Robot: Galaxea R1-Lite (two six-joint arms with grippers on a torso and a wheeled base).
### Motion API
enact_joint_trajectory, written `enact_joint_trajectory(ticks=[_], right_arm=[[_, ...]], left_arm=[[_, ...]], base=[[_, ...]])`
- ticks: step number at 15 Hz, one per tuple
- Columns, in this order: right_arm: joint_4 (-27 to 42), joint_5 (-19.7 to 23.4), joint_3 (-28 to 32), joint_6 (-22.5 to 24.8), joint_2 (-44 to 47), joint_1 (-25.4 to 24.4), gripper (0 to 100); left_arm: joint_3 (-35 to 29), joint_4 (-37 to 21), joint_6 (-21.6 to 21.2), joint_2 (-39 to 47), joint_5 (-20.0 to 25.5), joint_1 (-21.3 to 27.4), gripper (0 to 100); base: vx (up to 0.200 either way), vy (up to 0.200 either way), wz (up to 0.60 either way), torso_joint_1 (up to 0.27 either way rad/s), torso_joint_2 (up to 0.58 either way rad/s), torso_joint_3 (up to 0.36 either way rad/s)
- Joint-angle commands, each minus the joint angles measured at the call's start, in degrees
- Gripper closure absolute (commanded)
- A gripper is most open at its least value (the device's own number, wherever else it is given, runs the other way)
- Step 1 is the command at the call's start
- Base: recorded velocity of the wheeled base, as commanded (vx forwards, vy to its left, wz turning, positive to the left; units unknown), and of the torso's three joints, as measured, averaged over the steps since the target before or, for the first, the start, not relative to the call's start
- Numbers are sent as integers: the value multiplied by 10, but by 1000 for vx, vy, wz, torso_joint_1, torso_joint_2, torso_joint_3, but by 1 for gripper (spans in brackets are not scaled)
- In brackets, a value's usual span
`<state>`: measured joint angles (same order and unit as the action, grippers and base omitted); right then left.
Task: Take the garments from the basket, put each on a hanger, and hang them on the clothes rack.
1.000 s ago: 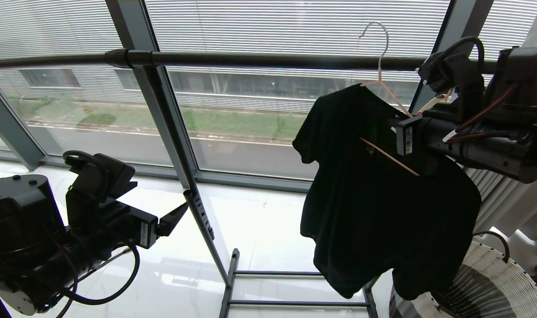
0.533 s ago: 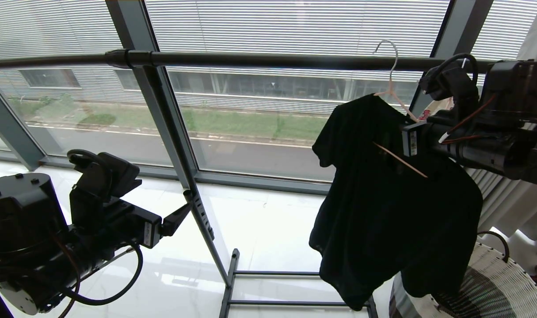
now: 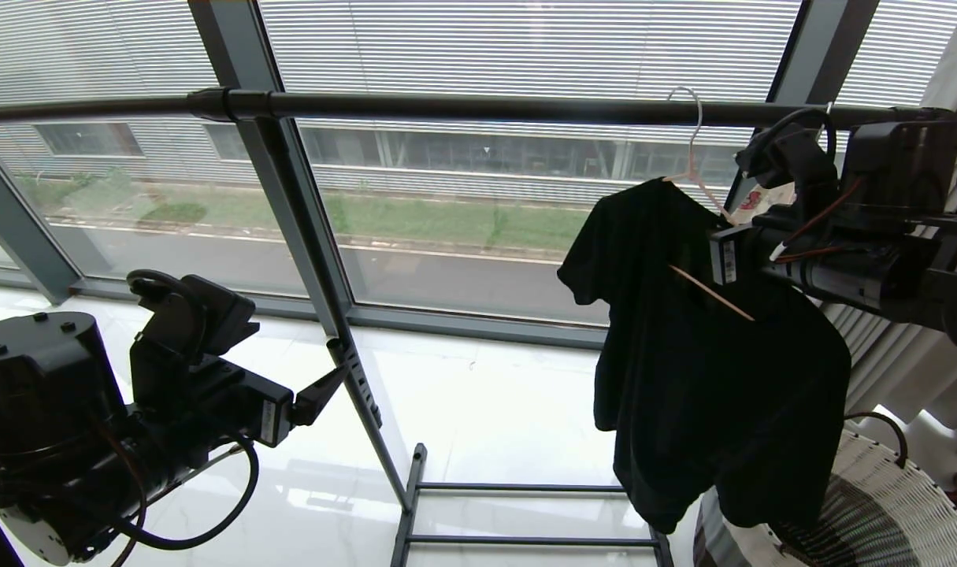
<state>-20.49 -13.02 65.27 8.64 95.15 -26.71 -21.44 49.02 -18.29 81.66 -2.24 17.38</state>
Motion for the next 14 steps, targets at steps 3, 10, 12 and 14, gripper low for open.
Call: enact_joint_trajectory(ticks=[3, 10, 12, 14], right_arm=[[3, -1, -4, -1, -17, -1, 0], [91, -1, -62, -5, -242, 1, 0], [153, -1, -93, -17, -346, 13, 0], [220, -1, -154, -23, -475, 54, 0]], left_arm=[[1, 0, 1, 1, 0, 0, 0], [38, -3, 40, -68, -36, -4, 0], [91, -4, 50, -123, -99, -4, 0], [162, -4, 76, -207, -219, -4, 0]], base=[[0, 0, 0, 0, 0, 0], [0, 0, 0, 0, 0, 0], [0, 0, 0, 0, 0, 0], [0, 0, 0, 0, 0, 0]])
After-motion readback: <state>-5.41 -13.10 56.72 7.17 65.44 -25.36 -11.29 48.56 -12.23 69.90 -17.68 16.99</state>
